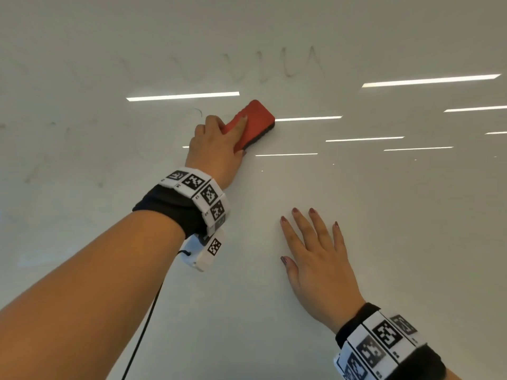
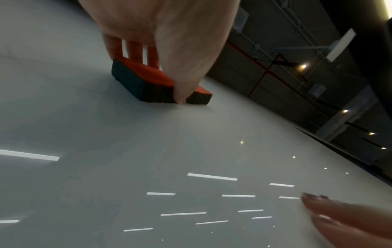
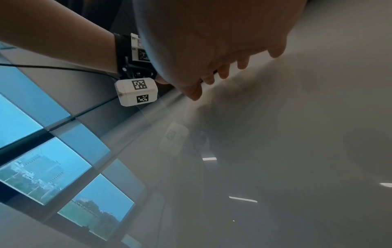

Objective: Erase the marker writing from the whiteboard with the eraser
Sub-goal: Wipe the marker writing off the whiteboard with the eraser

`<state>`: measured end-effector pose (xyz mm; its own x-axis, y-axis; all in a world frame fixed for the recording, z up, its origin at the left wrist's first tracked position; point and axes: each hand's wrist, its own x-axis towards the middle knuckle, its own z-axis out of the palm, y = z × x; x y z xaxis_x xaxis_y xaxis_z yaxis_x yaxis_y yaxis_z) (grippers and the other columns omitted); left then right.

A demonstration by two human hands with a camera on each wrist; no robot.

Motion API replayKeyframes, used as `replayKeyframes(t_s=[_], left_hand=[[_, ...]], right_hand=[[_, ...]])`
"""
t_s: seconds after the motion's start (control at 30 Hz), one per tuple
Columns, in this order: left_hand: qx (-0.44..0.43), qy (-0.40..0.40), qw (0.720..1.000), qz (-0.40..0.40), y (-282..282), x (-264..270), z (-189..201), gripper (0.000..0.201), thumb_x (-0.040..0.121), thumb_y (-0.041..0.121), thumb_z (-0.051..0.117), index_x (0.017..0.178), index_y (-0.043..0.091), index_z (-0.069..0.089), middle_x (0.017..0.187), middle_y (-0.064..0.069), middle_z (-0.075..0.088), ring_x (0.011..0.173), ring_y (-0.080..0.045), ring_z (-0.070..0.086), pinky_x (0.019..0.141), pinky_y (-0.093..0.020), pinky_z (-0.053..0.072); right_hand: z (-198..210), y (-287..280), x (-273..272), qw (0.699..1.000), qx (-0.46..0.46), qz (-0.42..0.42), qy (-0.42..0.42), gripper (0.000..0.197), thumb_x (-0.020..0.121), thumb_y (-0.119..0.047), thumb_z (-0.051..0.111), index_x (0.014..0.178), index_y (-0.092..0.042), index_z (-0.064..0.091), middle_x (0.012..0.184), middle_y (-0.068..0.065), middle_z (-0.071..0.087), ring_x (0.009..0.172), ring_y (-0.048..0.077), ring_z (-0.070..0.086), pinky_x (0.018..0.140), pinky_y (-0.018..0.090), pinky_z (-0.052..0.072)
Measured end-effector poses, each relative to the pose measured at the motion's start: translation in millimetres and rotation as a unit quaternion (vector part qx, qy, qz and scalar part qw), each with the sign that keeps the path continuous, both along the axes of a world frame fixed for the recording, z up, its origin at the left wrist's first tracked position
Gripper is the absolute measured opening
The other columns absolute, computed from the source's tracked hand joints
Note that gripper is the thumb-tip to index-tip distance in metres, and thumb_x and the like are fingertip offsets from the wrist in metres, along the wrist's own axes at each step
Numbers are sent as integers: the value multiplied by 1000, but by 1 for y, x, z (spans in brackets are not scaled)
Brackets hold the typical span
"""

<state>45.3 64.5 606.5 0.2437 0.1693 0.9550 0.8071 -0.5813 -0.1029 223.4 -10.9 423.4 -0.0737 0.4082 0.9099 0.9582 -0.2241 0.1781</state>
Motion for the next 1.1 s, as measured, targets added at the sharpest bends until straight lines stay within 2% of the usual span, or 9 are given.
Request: replayKeyframes(t_s=[0.23, 0.33, 0.43, 0.6, 0.7, 0.83, 1.1], left_hand=[[66, 106, 992, -29, 10, -14, -47, 62, 89, 36, 55, 145, 29, 31, 125, -17, 43, 105, -34, 44, 86, -42, 39], [82, 138, 987, -28, 17, -19, -50, 62, 89, 38, 55, 145, 31, 31, 123, -15, 44, 104, -32, 45, 86, -42, 39], [69, 116, 991, -18, 16, -26, -30, 62, 90, 39, 53, 146, 32, 28, 125, -16, 41, 104, -33, 43, 88, -41, 37], [22, 16, 1000, -7, 29, -55, 12, 64, 90, 38, 53, 147, 33, 25, 125, -19, 38, 107, -37, 40, 91, -44, 38], [6, -25, 1000, -6, 41, -73, 21, 65, 90, 39, 54, 147, 31, 24, 124, -19, 37, 109, -37, 40, 92, -44, 39], [9, -27, 999, -14, 46, -77, 12, 64, 90, 38, 53, 147, 30, 24, 124, -18, 37, 109, -36, 40, 92, -44, 38], [26, 22, 999, -30, 42, -77, -34, 63, 90, 37, 54, 147, 29, 26, 125, -18, 39, 105, -35, 42, 89, -43, 39]], right_hand=[[-5, 13, -24, 997, 37, -23, 57, 62, 91, -43, 30, 146, -15, 35, 152, 10, 31, 142, 33, 21, 108, 61, 22], [-5, 18, -30, 996, 41, -38, 68, 63, 91, -44, 30, 146, -14, 34, 152, 12, 31, 142, 35, 21, 107, 64, 23], [-6, 19, -31, 996, 39, -52, 65, 63, 92, -45, 29, 148, -15, 31, 152, 12, 30, 142, 35, 19, 107, 64, 23], [-6, 20, -32, 994, 42, -69, 69, 63, 93, -46, 27, 149, -17, 28, 152, 12, 30, 142, 35, 20, 107, 63, 25], [-7, 21, -32, 994, 45, -72, 71, 63, 93, -45, 27, 149, -17, 28, 153, 12, 29, 142, 35, 20, 106, 63, 26], [-7, 22, -35, 993, 53, -71, 80, 63, 92, -44, 29, 149, -17, 28, 152, 12, 30, 142, 35, 20, 106, 64, 25], [-7, 23, -37, 993, 52, -64, 90, 63, 91, -43, 28, 149, -17, 27, 152, 13, 30, 142, 35, 19, 106, 64, 23]])
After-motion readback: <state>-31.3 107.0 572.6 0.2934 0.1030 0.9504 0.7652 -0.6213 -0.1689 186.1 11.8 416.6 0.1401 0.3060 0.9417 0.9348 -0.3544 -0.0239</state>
